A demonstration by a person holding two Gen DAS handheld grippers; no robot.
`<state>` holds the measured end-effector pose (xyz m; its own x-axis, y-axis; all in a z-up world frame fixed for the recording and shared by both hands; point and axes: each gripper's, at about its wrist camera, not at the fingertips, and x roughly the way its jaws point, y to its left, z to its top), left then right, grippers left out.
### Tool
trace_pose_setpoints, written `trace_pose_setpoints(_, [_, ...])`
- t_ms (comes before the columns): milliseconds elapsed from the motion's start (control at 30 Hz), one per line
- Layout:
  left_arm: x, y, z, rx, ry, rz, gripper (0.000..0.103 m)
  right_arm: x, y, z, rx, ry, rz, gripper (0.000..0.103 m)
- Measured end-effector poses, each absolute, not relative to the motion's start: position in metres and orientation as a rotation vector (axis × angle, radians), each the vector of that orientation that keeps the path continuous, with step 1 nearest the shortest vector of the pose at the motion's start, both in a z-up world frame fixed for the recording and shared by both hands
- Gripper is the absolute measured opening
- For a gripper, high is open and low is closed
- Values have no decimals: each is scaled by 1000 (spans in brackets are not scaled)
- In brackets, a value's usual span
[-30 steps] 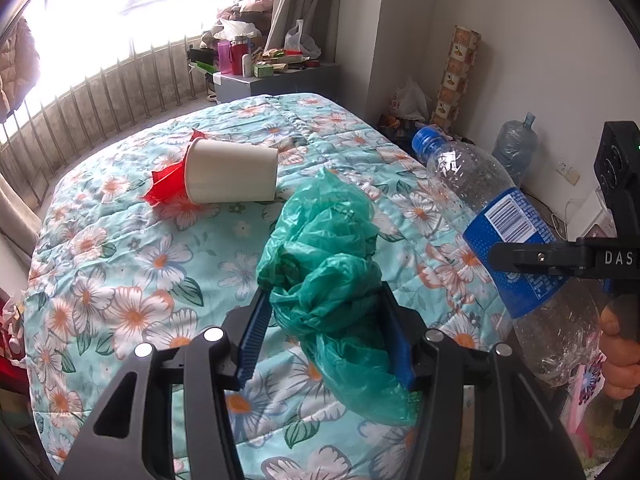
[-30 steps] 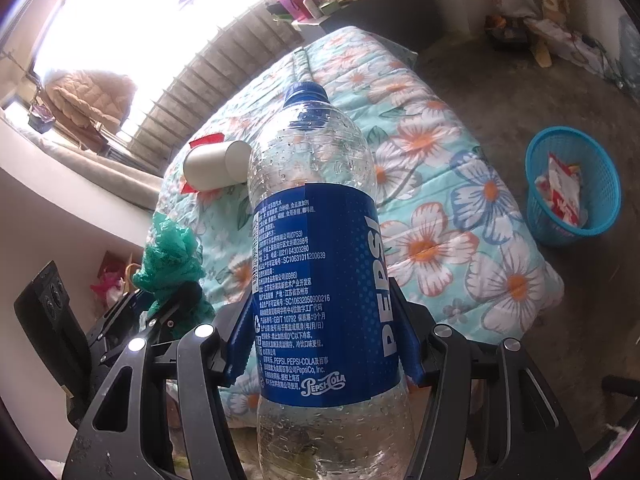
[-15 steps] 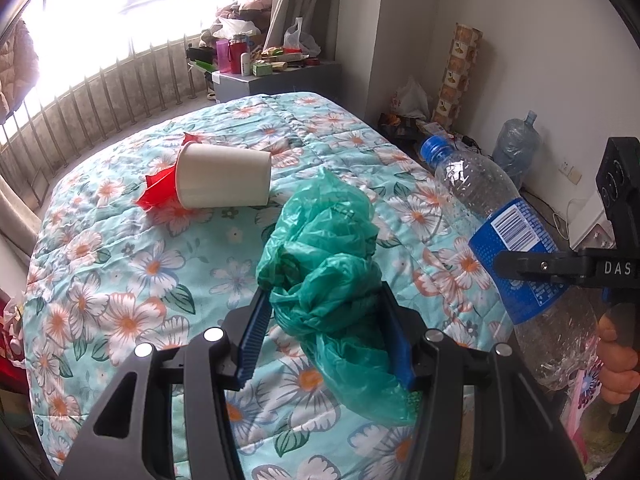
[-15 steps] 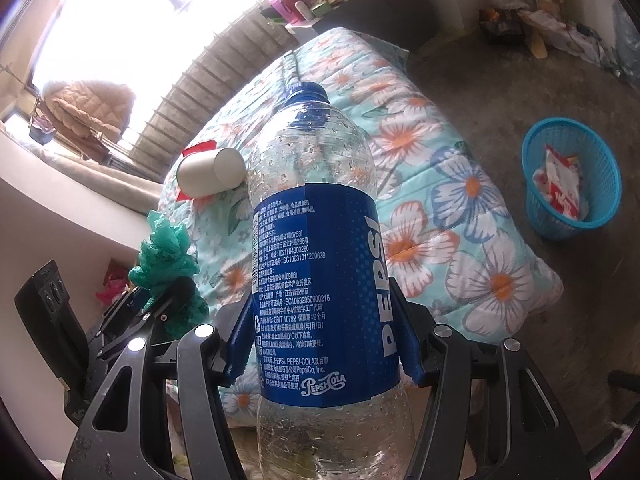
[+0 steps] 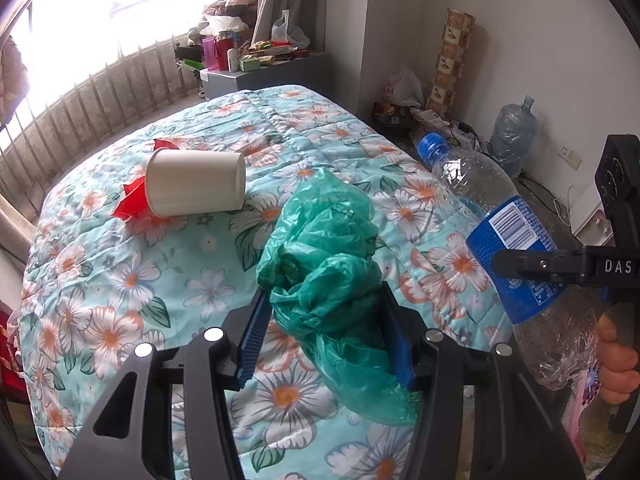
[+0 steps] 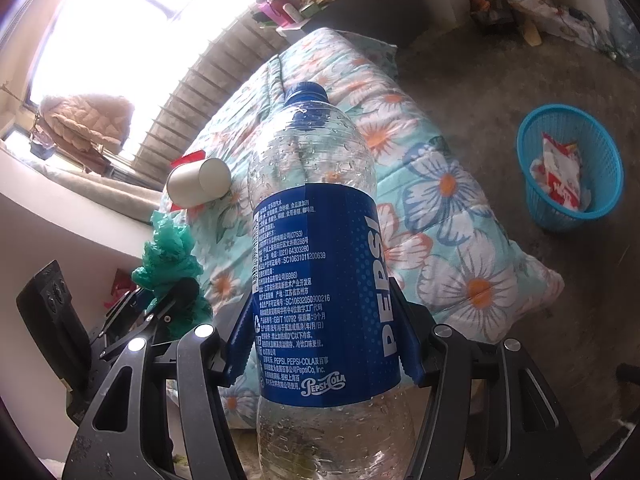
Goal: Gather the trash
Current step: 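Lift the green bag with the left tool while the right holds the bottle, then carry the bottle and green bag in both tools over the wastebasket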
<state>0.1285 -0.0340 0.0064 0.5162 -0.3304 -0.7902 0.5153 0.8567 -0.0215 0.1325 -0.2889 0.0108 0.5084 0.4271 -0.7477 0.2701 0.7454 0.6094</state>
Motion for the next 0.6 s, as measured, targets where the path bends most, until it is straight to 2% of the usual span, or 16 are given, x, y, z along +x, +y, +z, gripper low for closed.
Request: trace_pose_setpoints(600, [147,-88,-1,261,943,-586,51,116,-338,-1,897,1012,101,56])
